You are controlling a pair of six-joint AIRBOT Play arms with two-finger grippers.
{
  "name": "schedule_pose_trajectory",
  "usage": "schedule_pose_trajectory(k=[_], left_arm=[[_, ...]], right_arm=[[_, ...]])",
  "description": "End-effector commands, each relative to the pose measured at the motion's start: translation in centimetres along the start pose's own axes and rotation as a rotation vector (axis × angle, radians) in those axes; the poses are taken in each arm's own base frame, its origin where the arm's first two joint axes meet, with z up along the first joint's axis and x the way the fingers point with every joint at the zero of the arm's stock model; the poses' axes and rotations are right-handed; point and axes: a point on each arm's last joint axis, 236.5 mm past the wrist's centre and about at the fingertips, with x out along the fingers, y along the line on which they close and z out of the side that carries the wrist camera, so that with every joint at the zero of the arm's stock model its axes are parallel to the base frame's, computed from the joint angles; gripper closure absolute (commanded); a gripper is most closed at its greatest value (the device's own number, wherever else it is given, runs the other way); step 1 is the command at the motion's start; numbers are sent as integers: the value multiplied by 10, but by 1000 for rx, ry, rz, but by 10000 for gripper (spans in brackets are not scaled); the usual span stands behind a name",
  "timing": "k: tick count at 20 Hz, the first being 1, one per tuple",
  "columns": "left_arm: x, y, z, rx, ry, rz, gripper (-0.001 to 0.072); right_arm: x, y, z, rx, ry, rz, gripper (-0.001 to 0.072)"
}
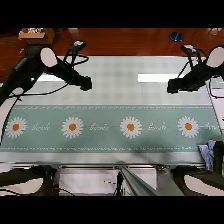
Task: Fold the shirts.
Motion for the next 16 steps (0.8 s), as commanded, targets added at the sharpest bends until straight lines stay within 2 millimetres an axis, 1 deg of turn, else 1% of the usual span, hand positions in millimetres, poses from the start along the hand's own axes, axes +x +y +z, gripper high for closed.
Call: schedule_pose_trajectory(k=[1, 6, 15, 16], left_arm=[[3, -6, -5, 15, 30, 10, 87], [4, -6, -5, 15, 31, 10, 87], [21, -3, -11, 2, 71, 5, 87], [24, -5, -9, -21, 65, -7, 87]], right_arm=[[5, 13, -4, -32, 25, 6, 117], [5, 13, -4, -32, 25, 6, 117], [5, 13, -4, -32, 25, 6, 117], [5, 13, -4, -32, 25, 6, 117]])
